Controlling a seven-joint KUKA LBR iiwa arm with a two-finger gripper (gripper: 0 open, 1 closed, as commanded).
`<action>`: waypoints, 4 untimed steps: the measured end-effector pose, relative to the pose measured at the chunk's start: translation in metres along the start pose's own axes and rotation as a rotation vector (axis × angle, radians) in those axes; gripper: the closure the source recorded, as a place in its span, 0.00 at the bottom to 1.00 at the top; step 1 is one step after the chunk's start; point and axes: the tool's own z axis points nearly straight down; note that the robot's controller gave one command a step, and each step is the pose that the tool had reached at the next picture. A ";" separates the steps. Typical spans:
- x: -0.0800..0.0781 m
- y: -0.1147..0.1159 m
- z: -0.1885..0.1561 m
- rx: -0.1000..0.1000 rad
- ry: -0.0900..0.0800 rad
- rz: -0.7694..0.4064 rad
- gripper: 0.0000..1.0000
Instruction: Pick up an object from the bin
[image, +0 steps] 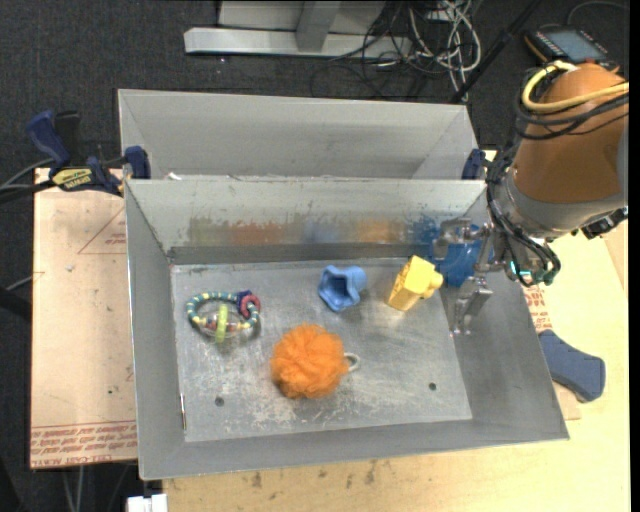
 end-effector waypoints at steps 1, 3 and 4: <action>-0.002 0.000 -0.004 0.001 -0.008 -0.002 0.00; -0.044 -0.006 0.120 0.004 -0.014 -0.376 0.00; -0.059 -0.026 0.159 0.005 -0.013 -0.698 0.00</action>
Offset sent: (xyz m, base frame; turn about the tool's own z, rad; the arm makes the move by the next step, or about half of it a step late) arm 0.0482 -0.0104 -0.1628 -0.2019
